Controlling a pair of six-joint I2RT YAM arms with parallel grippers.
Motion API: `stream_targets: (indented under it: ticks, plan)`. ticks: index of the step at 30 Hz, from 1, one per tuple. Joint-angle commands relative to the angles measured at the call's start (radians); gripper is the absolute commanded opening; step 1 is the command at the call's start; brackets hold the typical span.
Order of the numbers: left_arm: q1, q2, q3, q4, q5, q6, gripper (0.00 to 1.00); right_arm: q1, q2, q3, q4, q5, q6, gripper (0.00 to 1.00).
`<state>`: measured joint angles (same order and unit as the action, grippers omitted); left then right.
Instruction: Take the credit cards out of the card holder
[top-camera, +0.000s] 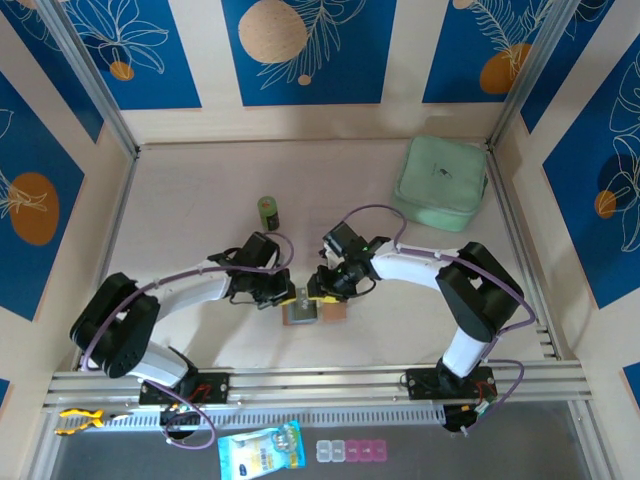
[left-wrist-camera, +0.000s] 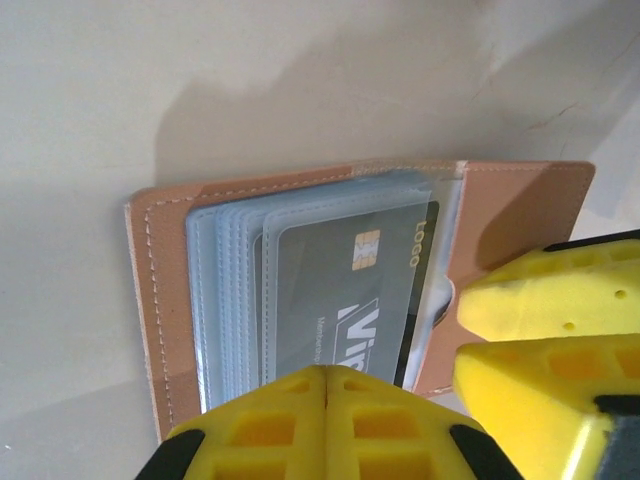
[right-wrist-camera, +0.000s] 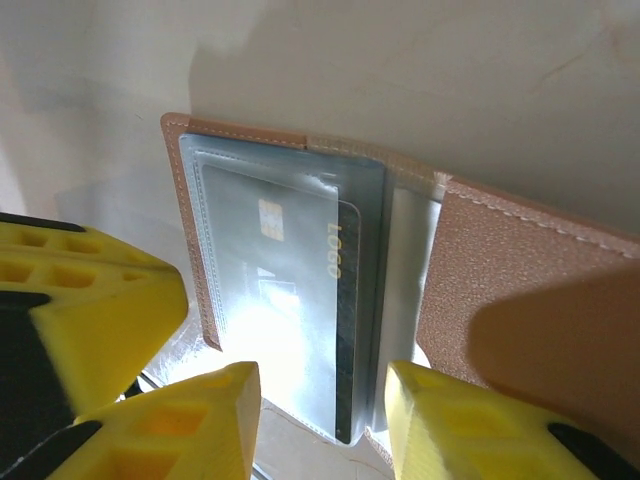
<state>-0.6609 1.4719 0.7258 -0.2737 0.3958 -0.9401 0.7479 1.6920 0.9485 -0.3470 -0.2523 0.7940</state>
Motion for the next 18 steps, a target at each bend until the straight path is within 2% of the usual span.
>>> stream_targets:
  ticks: [1,5,18]
  plan:
    - [-0.015,0.026,0.013,-0.025,0.017,0.023,0.06,-0.007,-0.010,-0.017,0.037,-0.070,0.012,0.38]
    - [-0.015,0.028,0.007,-0.059,-0.031,0.041,0.06,-0.009,0.000,-0.024,0.062,-0.094,0.029,0.37]
    - [-0.014,0.067,-0.006,-0.065,-0.042,0.035,0.05,-0.012,0.033,-0.021,0.083,-0.135,0.023,0.37]
